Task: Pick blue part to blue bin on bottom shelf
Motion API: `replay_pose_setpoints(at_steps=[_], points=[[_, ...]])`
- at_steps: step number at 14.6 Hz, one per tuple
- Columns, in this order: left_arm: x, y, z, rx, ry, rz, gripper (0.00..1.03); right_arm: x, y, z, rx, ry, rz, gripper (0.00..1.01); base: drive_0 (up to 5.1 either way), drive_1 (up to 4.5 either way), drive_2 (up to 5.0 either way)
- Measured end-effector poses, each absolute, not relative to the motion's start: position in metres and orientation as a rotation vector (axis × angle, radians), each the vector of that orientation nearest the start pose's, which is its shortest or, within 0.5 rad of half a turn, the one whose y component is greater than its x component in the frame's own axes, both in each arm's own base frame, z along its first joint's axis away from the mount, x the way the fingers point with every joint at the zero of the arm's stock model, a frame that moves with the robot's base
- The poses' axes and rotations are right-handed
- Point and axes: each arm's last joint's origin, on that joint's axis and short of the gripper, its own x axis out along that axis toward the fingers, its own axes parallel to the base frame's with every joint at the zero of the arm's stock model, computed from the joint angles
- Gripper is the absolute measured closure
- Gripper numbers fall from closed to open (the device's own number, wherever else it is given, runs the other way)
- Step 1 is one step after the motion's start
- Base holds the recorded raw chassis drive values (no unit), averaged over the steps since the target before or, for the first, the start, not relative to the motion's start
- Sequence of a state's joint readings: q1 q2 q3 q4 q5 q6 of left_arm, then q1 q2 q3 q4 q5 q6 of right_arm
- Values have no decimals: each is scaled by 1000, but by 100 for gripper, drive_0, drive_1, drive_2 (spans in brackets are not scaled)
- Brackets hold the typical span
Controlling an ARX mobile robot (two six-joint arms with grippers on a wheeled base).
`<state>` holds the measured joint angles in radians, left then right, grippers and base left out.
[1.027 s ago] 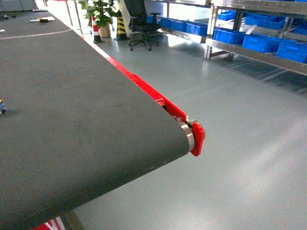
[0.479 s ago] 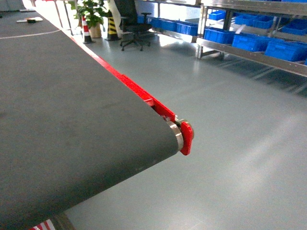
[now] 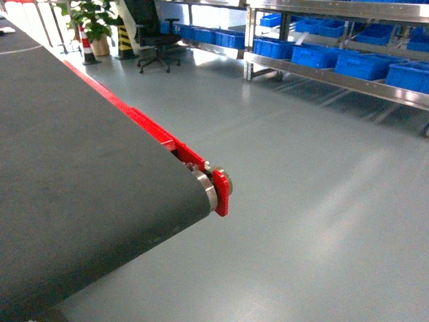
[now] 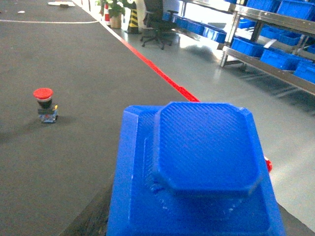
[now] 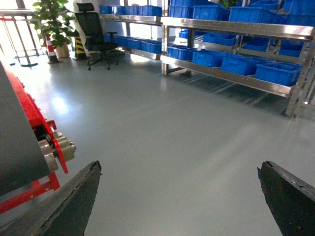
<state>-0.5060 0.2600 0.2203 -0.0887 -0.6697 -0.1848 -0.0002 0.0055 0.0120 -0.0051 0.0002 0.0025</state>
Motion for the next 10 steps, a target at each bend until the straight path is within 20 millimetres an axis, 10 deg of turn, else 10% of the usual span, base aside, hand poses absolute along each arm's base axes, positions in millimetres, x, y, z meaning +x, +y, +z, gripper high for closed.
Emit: replay_pose_setpoints(at_steps=[10], points=[[98,-34,210,-113,92,173,60,97,0,167,2,-2,0,3,-154,-154,-154]])
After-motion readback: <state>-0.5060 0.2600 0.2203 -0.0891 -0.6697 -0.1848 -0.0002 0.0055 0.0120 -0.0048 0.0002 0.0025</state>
